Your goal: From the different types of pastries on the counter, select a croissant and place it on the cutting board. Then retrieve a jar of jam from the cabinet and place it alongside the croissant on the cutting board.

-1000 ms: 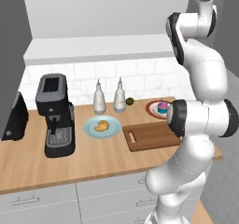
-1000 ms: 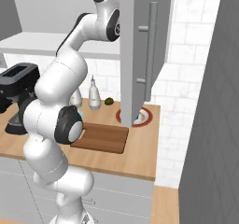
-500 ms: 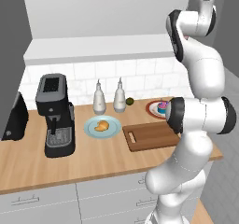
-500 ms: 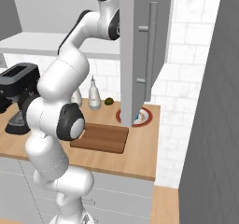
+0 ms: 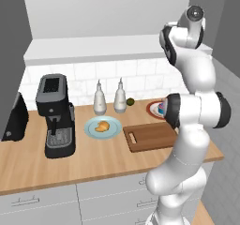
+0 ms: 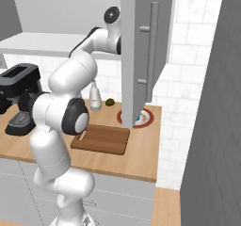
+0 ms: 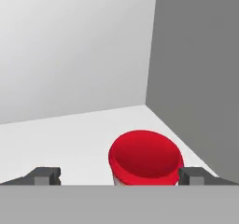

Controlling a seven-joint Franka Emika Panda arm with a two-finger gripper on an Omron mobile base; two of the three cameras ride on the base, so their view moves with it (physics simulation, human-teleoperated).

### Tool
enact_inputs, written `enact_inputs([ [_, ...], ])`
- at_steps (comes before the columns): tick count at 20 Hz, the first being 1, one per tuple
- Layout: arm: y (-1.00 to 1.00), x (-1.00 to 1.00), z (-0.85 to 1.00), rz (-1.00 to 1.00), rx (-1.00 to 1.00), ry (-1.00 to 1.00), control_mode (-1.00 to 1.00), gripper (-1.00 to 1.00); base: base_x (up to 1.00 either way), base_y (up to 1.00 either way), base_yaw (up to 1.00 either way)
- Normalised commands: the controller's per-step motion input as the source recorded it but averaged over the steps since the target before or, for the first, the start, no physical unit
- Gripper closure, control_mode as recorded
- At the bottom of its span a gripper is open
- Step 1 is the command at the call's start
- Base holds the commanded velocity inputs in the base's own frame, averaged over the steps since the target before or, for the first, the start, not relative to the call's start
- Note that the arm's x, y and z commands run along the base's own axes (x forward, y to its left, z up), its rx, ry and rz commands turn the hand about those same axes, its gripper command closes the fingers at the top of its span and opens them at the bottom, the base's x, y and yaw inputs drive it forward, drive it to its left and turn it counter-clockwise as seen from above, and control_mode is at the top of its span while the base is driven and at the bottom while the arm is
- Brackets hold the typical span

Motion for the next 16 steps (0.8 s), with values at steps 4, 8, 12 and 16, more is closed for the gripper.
enact_inputs([
  [4,-0.15,0.28,-0.03,0.0,-0.01,0.0,-1.0,-1.0,0.0,0.0,0.0],
  [8,-0.17,0.3,0.0,0.0,-0.02,0.0,-1.0,-1.0,0.0,0.0,0.0],
  [12,-0.19,0.15,-0.03,0.0,-0.01,0.0,-1.0,-1.0,0.0,0.0,0.0],
  [16,-0.33,0.0,-0.13,0.0,0.0,0.01,-1.0,-1.0,0.0,0.0,0.0],
])
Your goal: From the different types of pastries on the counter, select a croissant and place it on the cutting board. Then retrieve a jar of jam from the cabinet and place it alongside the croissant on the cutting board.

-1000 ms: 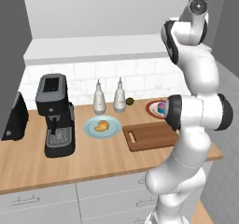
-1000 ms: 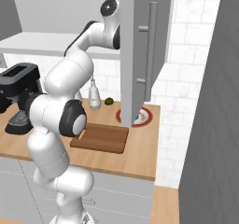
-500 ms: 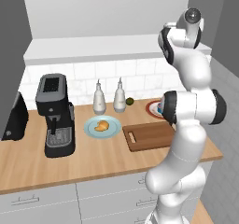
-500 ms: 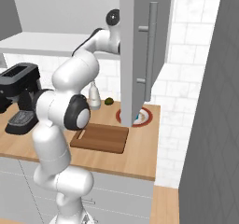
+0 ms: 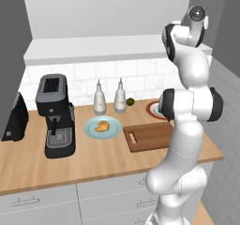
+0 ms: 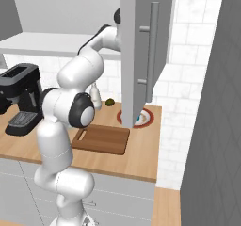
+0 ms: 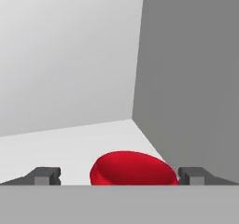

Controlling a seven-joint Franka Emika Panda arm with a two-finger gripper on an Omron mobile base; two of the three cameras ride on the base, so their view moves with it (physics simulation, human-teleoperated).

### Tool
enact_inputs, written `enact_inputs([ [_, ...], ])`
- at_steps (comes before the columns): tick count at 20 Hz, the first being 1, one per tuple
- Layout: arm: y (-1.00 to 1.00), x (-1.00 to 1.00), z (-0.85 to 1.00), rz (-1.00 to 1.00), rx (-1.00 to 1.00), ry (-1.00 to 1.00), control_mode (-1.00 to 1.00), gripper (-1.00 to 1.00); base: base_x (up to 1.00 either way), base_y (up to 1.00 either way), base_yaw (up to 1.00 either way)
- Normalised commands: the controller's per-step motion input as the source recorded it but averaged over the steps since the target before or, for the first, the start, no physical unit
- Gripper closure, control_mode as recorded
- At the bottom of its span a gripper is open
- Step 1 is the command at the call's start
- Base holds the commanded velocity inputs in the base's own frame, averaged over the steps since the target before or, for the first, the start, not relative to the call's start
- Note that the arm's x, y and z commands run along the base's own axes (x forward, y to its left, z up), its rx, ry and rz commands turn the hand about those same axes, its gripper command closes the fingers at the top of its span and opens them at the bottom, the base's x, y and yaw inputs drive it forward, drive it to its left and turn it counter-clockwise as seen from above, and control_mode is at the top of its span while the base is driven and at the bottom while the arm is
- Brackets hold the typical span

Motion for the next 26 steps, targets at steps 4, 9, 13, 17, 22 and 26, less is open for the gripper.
enact_inputs([
  [4,-0.21,0.0,0.0,0.0,0.0,0.03,-1.0,-1.0,0.0,0.0,0.0],
  [9,-0.01,-0.08,0.0,0.0,0.0,0.11,-1.0,-1.0,0.0,0.0,0.0],
  [13,0.0,-0.08,-0.18,0.0,0.0,0.22,-1.0,-1.0,0.0,0.0,0.0],
  [17,0.01,0.0,-0.11,0.0,0.0,0.07,-1.0,-1.0,0.0,0.0,0.0],
  [22,0.1,0.01,-0.03,0.0,0.0,0.0,-1.0,1.0,0.0,0.0,0.0],
  [26,0.01,0.01,0.0,0.0,0.0,0.0,-1.0,1.0,0.0,0.0,0.0],
])
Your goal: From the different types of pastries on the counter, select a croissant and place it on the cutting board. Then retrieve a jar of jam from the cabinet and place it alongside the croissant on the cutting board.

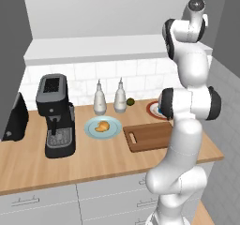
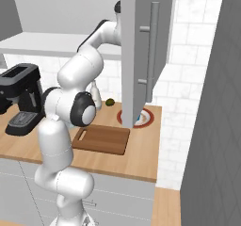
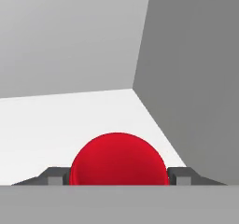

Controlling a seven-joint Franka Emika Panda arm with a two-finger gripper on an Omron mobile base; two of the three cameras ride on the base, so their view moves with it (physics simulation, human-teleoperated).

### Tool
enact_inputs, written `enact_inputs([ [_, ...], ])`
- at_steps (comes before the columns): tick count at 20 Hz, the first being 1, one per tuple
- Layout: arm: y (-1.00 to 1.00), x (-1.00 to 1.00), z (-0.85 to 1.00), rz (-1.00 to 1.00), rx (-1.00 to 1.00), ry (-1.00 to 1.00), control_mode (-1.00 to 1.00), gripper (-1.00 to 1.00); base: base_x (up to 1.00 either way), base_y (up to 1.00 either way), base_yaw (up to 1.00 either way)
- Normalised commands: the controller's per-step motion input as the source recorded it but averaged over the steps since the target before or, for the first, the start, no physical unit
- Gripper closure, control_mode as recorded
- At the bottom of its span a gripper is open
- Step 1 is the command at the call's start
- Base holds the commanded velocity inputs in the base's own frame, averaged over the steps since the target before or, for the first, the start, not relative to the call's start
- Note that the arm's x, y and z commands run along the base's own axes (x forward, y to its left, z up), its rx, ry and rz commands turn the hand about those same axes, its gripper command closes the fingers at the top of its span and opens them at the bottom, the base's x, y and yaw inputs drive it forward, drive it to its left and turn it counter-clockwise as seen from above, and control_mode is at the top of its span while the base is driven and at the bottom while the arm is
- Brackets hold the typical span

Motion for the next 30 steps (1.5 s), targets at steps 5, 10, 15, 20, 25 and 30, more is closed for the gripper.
enact_inputs([
  [5,0.0,-0.37,-0.19,0.0,0.0,0.0,-1.0,1.0,0.0,0.0,0.0],
  [10,0.18,-1.0,-0.04,-0.03,0.0,-0.01,-1.0,1.0,0.0,0.0,0.0],
  [15,0.71,-1.0,0.0,-0.08,0.0,-0.08,-1.0,1.0,0.0,0.0,0.0],
  [20,0.72,-1.0,0.0,-0.09,0.0,-0.06,-1.0,1.0,0.0,0.0,0.0],
  [25,0.14,-1.0,-0.02,-0.04,0.0,0.0,-1.0,1.0,0.0,0.0,0.0],
  [30,0.0,-1.0,-0.15,0.0,0.0,0.0,-1.0,1.0,0.0,0.0,0.0],
])
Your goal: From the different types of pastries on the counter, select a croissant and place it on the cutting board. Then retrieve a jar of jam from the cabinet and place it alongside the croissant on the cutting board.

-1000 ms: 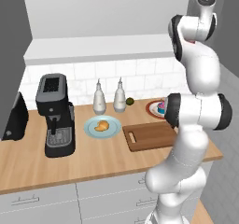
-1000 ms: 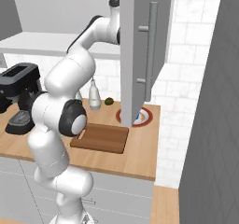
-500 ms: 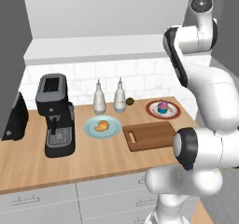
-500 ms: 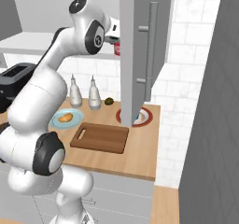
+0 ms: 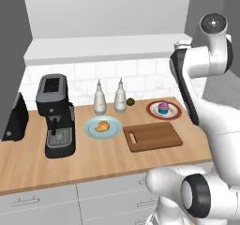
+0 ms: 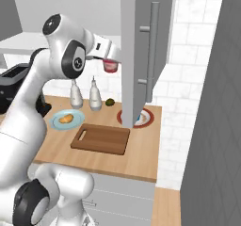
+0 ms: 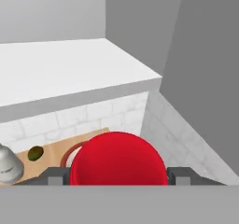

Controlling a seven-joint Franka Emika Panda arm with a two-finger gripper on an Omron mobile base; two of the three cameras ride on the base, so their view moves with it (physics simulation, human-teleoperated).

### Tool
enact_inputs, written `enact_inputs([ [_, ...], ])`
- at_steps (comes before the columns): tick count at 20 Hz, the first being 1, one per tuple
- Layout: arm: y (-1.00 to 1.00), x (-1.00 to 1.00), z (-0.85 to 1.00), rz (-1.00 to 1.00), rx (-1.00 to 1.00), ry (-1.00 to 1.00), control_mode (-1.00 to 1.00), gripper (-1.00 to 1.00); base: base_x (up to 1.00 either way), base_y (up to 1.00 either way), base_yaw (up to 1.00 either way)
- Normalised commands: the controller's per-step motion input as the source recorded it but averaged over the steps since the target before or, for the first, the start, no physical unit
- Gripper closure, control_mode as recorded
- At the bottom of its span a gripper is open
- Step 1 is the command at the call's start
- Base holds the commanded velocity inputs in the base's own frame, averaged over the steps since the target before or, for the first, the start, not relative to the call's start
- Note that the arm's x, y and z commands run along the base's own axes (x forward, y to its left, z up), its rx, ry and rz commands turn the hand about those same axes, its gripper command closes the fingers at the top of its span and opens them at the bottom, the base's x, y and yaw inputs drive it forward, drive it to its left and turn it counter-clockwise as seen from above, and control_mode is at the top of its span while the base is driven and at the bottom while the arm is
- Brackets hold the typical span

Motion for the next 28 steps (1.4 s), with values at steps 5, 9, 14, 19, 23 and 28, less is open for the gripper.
enact_inputs([
  [5,0.01,-1.0,-0.71,-0.01,-0.05,0.05,-1.0,1.0,0.0,0.0,0.0],
  [9,0.29,-0.94,-1.0,-0.03,-0.24,-0.06,-1.0,1.0,0.0,0.0,0.0],
  [14,0.36,-0.57,-1.0,-0.06,-0.31,-0.13,-1.0,1.0,0.0,0.0,0.0],
  [19,0.11,-0.28,-1.0,-0.02,-0.22,-0.03,-1.0,1.0,0.0,0.0,0.0],
  [23,0.0,-0.12,-1.0,0.0,-0.19,0.0,-1.0,1.0,0.0,0.0,0.0],
  [28,0.0,-0.02,-1.0,0.0,-0.21,0.0,-1.0,1.0,0.0,0.0,0.0],
])
